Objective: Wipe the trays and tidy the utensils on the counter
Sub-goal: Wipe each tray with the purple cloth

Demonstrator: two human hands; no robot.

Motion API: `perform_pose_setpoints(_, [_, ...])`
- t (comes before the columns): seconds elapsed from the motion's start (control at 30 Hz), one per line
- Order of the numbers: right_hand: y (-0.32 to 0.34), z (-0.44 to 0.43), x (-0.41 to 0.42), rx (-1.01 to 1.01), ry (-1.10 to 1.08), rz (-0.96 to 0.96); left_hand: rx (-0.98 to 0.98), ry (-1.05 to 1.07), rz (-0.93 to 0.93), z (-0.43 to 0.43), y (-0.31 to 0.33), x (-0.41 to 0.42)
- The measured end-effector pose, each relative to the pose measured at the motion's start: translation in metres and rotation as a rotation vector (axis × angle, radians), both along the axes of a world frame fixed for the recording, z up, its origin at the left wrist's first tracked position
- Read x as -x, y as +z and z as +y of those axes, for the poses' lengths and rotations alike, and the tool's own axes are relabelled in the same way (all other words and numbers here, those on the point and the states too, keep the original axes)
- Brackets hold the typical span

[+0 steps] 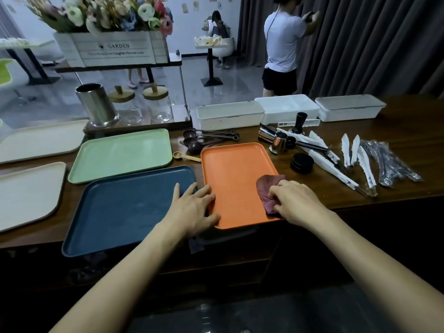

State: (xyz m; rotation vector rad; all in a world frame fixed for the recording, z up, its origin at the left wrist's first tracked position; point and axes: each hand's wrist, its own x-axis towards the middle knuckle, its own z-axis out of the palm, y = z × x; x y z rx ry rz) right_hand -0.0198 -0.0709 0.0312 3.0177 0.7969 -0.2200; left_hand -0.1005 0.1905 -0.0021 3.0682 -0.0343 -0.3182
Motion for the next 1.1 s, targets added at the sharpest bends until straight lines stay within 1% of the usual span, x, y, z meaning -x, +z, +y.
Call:
perform_pose_setpoints(0.1, [-0.008,0.003,-0.008,-0.042,-0.037,0.027,0.025,0.030,0.031,0.004,-0.003,-0.004])
perform_pose_setpoints(0.17, [-0.014,0.008,-0.024,-0.059,-0.041,0.009,0.053,0.048,0.053,0.005,-0.005,-0.004])
perform_pose_setpoints(0.47, [-0.024,0.060,-0.134,-0.167,-0.026,0.040,0.084,0.078,0.063,0.005,-0.005,-0.001])
perform_pose_setpoints(0.6, [-0.032,0.091,-0.157,-0.193,0.008,0.008,0.095,0.083,0.070,0.005,-0.005,-0.002])
perform_pose_setpoints(0.73, [-0.038,0.144,-0.133,-0.344,0.155,0.084,0.101,0.095,0.091,0.006,-0.003,-0.004])
perform_pose_setpoints(0.83, [-0.041,0.168,-0.112,-0.370,0.214,0.085,0.106,0.109,0.092,0.004,-0.004,-0.004])
perform_pose_setpoints(0.97, [-0.035,0.144,-0.086,-0.365,0.230,0.067,0.092,0.111,0.099,0.002,-0.001,-0.004])
perform_pose_setpoints(1.1, [-0.034,0.102,-0.039,-0.360,0.252,0.088,0.092,0.109,0.101,0.001,0.000,-0.003])
